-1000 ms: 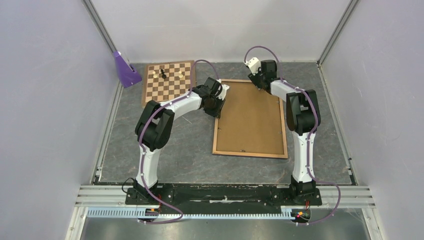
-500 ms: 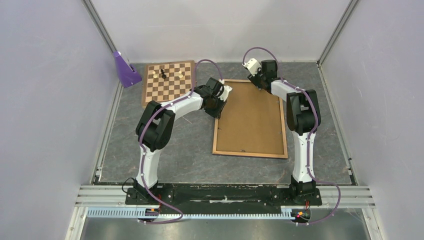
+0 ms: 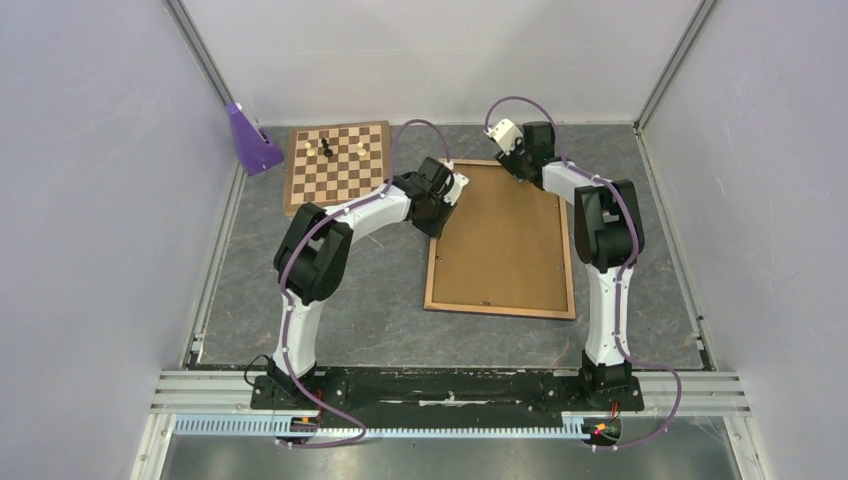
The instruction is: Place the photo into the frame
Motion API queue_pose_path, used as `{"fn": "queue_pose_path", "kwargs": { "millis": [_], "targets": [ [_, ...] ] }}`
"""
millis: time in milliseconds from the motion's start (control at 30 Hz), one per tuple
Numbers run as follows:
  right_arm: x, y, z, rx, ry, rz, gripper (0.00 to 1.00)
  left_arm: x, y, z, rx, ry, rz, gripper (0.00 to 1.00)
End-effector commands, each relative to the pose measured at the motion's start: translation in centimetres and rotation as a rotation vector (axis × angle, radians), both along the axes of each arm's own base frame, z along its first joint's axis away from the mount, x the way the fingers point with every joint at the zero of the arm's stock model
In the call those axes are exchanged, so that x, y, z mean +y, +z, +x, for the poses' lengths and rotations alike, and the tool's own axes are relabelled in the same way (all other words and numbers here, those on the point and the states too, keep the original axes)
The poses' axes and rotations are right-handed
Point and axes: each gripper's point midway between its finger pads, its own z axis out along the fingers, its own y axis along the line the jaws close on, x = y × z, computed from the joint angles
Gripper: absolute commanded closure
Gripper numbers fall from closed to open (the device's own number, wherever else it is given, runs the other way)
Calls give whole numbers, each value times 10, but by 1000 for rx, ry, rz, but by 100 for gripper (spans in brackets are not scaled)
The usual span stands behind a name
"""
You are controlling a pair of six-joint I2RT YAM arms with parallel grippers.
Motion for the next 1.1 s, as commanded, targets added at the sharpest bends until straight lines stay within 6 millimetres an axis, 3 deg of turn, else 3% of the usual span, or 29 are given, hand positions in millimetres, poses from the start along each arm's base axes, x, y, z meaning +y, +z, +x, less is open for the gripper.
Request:
{"fn": "queue_pose_path", "kwargs": {
  "millis": [0, 367, 600, 733, 967, 1067],
  "targets": [
    [14, 18, -27, 32, -11, 16, 44, -34, 6, -17, -28, -184, -9, 98],
    [-21, 60, -47, 0, -116, -9, 43, -34, 6, -11, -25, -126, -9, 98],
    [-46, 71, -62, 0, -187, 26, 44, -31, 5, -2, -55, -111, 21, 98],
    [-62, 68, -71, 27, -193, 66, 45, -31, 6, 14, -80, -132, 41, 98],
    [-59, 47, -86, 101, -89, 88, 46, -39, 10, 32, -143, -281, 40, 98],
    [-59, 37, -83, 120, -86, 103, 46, -40, 11, 40, -185, -346, 64, 98]
  ]
}}
